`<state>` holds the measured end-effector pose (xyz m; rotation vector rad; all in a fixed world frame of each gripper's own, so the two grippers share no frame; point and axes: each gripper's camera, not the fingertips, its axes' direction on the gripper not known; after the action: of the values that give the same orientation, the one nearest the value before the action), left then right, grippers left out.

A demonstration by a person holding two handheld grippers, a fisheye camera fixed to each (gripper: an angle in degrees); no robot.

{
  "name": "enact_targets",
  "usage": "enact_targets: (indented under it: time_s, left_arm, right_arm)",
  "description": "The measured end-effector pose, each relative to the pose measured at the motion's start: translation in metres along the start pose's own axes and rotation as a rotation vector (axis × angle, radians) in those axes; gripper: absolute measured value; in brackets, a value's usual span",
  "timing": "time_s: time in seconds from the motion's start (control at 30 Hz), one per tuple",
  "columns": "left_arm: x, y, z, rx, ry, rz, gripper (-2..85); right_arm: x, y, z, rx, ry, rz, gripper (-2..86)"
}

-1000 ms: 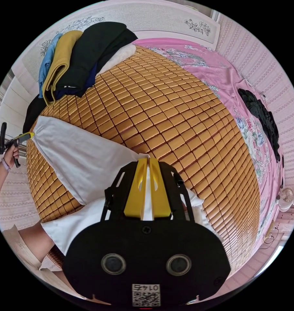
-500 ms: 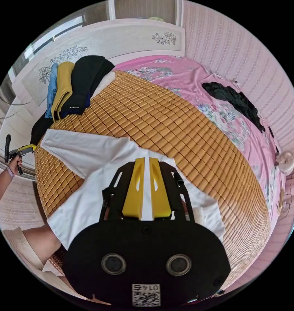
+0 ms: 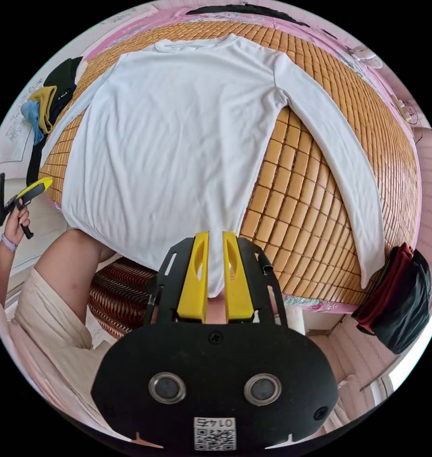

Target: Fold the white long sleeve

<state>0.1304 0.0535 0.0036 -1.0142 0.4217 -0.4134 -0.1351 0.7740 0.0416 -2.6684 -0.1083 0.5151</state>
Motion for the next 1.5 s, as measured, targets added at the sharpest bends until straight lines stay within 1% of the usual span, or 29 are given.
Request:
enact_targets:
  time_s: [0.07,0.13,0.2,0.27,0.33,0.4,0.43,0.5,0.57,0.67,0.73,0.8,0.87,0.9,0.97,1.0,1.03,1.07,1.1,1.13,1.17,1.23,1.3,1.33,1.37,1.4,1.43,1.47,1.5]
  left_arm:
    - [0.008,-0.041,-0.002,0.089,-0.075,0.079,6.4]
    - [0.007,-0.085,-0.002,0.154,-0.071,0.135,6.4]
    - [0.004,-0.137,0.001,0.208,-0.067,0.154,6.5]
    - [0.007,-0.211,0.009,0.247,-0.066,0.190,6.8]
    - [0.017,-0.261,0.017,0.262,-0.066,0.199,7.1]
    - [0.035,-0.301,0.028,0.293,-0.066,0.244,7.4]
    - [0.050,-0.321,0.040,0.285,-0.096,0.282,7.5]
    - [0.067,-0.345,0.069,0.209,-0.134,0.305,6.7]
    - [0.079,-0.360,0.103,0.096,-0.163,0.314,4.4]
    - [0.088,-0.364,0.104,0.159,-0.200,0.319,3.2]
    - [0.086,-0.367,0.102,0.164,-0.200,0.292,4.8]
    - [0.080,-0.363,0.095,0.168,-0.145,0.265,5.6]
    - [0.071,-0.341,0.069,0.213,-0.085,0.253,6.3]
    - [0.068,-0.331,0.059,0.228,-0.081,0.253,6.4]
    - [0.060,-0.275,0.019,0.268,-0.084,0.300,6.4]
    - [0.059,-0.257,0.009,0.266,-0.098,0.318,6.4]
    - [0.057,-0.221,-0.007,0.243,-0.138,0.349,6.3]
    - [0.055,-0.180,-0.021,0.206,-0.166,0.360,6.2]
    - [0.053,-0.159,-0.027,0.184,-0.174,0.355,6.2]
    - [0.050,-0.116,-0.039,0.152,-0.171,0.347,5.4]
    - [0.048,-0.073,-0.050,0.144,-0.160,0.336,5.0]
    - [0.042,-0.016,-0.062,0.151,-0.146,0.283,4.9]
    - [0.033,0.029,-0.065,0.182,-0.130,0.235,4.9]
    - [0.028,0.053,-0.064,0.220,-0.129,0.216,5.0]
    - [0.021,0.073,-0.062,0.266,-0.127,0.196,5.0]
    - [0.018,0.082,-0.061,0.283,-0.115,0.183,5.0]
    - [0.013,0.100,-0.059,0.298,-0.058,0.147,5.0]
    - [0.009,0.120,-0.062,0.314,0.028,0.107,5.1]
    - [0.007,0.132,-0.066,0.332,0.069,0.092,5.2]
  right_arm:
    - [0.012,-0.021,-0.013,0.124,0.032,-0.058,5.6]
    - [0.033,-0.071,-0.032,0.292,0.031,-0.115,6.1]
    - [0.046,-0.118,-0.045,0.394,0.014,-0.149,6.7]
    - [0.054,-0.168,-0.054,0.450,0.032,-0.151,7.7]
    - [0.061,-0.221,-0.062,0.497,0.060,-0.112,8.2]
    - [0.063,-0.247,-0.061,0.507,0.062,-0.090,8.0]
    - [0.062,-0.260,-0.055,0.475,0.060,-0.105,7.2]
    - [0.057,-0.273,-0.042,0.395,0.087,-0.125,5.3]
    - [0.052,-0.272,-0.040,0.400,0.133,-0.160,3.6]
    - [0.061,-0.268,-0.047,0.415,0.159,-0.129,3.0]
    - [0.074,-0.259,-0.052,0.422,0.083,-0.091,3.8]
    - [0.083,-0.237,-0.067,0.472,0.027,-0.035,3.9]
    - [0.084,-0.190,-0.089,0.577,0.009,-0.040,3.2]
    - [0.080,-0.150,-0.102,0.630,0.036,-0.082,2.3]
    - [0.070,-0.084,-0.112,0.650,0.109,-0.131,1.3]
    - [0.066,-0.039,-0.111,0.620,0.148,-0.133,0.8]
    - [0.062,0.004,-0.106,0.557,0.155,-0.110,0.3]
    - [0.060,0.026,-0.103,0.519,0.143,-0.096,0.1]
    - [0.055,0.069,-0.098,0.463,0.103,-0.063,-0.1]
    - [0.047,0.112,-0.096,0.444,0.060,-0.033,-0.3]
    - [0.042,0.132,-0.095,0.438,0.048,-0.016,-0.4]
    - [0.021,0.201,-0.092,0.434,0.054,0.079,-0.5]
    - [0.002,0.239,-0.087,0.460,0.035,0.109,-0.6]
    - [-0.012,0.257,-0.084,0.483,0.060,0.110,-0.7]
    - [-0.021,0.264,-0.082,0.493,0.093,0.111,-0.7]
    - [-0.039,0.275,-0.079,0.512,0.189,0.112,-0.8]
    - [-0.058,0.281,-0.079,0.520,0.273,0.118,-0.8]
    - [-0.066,0.283,-0.081,0.518,0.300,0.122,-0.9]
    - [-0.085,0.289,-0.089,0.530,0.324,0.106,-0.9]
